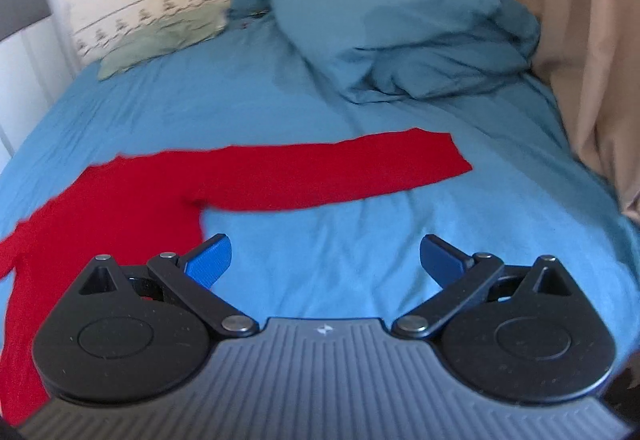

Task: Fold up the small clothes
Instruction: 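Move the right tool to a sweater sleeve and close on its cuff, then lift the sleeve with the right tool across the body and release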

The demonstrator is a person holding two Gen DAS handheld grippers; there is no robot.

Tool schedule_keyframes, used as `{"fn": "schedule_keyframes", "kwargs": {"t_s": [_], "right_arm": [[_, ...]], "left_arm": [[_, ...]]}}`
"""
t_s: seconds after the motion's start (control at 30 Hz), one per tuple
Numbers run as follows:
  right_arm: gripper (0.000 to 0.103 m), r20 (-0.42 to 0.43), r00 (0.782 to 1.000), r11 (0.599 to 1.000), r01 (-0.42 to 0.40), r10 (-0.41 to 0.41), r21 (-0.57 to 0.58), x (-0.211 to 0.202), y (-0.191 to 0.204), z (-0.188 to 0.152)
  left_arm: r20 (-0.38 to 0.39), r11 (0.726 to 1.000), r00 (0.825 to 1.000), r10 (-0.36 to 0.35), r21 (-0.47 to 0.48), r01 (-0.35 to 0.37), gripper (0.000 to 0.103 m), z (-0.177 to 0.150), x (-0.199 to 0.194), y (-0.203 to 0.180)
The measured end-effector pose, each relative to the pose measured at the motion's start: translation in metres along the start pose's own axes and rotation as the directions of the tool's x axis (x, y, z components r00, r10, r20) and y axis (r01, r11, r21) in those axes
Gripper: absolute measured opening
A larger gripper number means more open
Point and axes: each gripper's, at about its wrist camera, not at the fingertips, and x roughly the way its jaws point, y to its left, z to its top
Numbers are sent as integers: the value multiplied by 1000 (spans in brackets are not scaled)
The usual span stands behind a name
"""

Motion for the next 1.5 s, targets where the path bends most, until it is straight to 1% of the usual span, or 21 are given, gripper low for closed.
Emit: {"fn": "schedule_keyframes", "kwargs": {"t_s": [0.13, 0.3, 0.37, 0.43, 0.47, 0.63, 0.67, 0.7, 0.73, 0.77, 0.87, 0.93, 1.03, 1.13, 1.2, 1.27, 1.3, 1.37, 1.4, 1.47, 1.5], "right_arm": [[103, -2, 1000, 998, 17, -17, 64, 70, -29, 4], [103, -21, 999, 983, 34, -30, 179, 150, -62, -2], [102, -18, 999, 971, 48, -45, 235, 176, -77, -4], [95, -3, 998, 958, 56, -57, 281, 195, -90, -6], [89, 5, 998, 951, 61, -65, 303, 206, -96, -7], [62, 116, 982, 926, 95, -146, 366, 231, -111, -5], [47, 121, 978, 920, 111, -168, 377, 234, -112, -4], [36, 125, 975, 914, 121, -183, 388, 237, -114, -2], [33, 128, 974, 910, 123, -187, 396, 240, -116, 0], [25, 126, 972, 908, 131, -196, 399, 241, -117, 3], [21, 100, 971, 910, 163, -216, 380, 240, -110, 16], [21, 105, 971, 927, 167, -213, 337, 232, -97, 29], [20, 145, 979, 957, 99, -142, 272, 212, -65, 58], [20, 202, 979, 991, -14, -13, 134, 193, -4, 93], [20, 225, 969, 992, -118, 106, 39, 187, 49, 111], [20, 221, 940, 965, -258, 261, -41, 185, 110, 123], [20, 213, 918, 942, -327, 335, -76, 185, 142, 124], [20, 159, 861, 875, -466, 483, -130, 191, 204, 118], [20, 124, 832, 838, -522, 541, -159, 196, 238, 109], [20, 27, 784, 769, -600, 620, -218, 210, 293, 83], [20, -20, 772, 744, -619, 635, -252, 218, 318, 65]], "left_arm": [[-70, 998, 996, -57, -21, 56, 103, 14, 79, -18], [-143, 997, 987, -76, -11, 75, 103, 19, 174, -45], [-152, 998, 986, -69, -9, 68, 103, 19, 204, -53], [-156, 998, 985, -69, -6, 69, 103, 18, 227, -59], [-158, 998, 985, -68, 2, 70, 103, 18, 239, -62], [-172, 993, 982, -80, 76, 94, 102, 12, 290, -78], [-183, 992, 979, -86, 78, 102, 102, 10, 298, -80], [-195, 991, 976, -93, 75, 109, 102, 9, 306, -81], [-206, 991, 974, -95, 71, 112, 103, 8, 314, -81], [-207, 992, 974, -89, 75, 106, 103, 6, 316, -82], [-207, 988, 976, -64, 124, 92, 103, 7, 321, -91], [-237, 986, 969, -68, 132, 101, 103, 13, 326, -90], [-273, 988, 955, -115, 63, 138, 103, 24, 320, -74], [-257, 993, 960, -111, 1, 116, 103, 40, 297, -42], [-241, 995, 966, -99, -28, 95, 103, 50, 280, -14], [-223, 997, 972, -76, -44, 68, 103, 58, 264, 18], [-215, 998, 975, -57, -49, 47, 103, 60, 257, 38], [-204, 998, 979, -7, -63, -6, 103, 60, 242, 79], [-205, 997, 978, 24, -71, -40, 103, 57, 236, 101], [-210, 990, 974, 84, -92, -106, 103, 48, 224, 143], [-216, 985, 970, 114, -100, -139, 103, 40, 219, 165]]}}
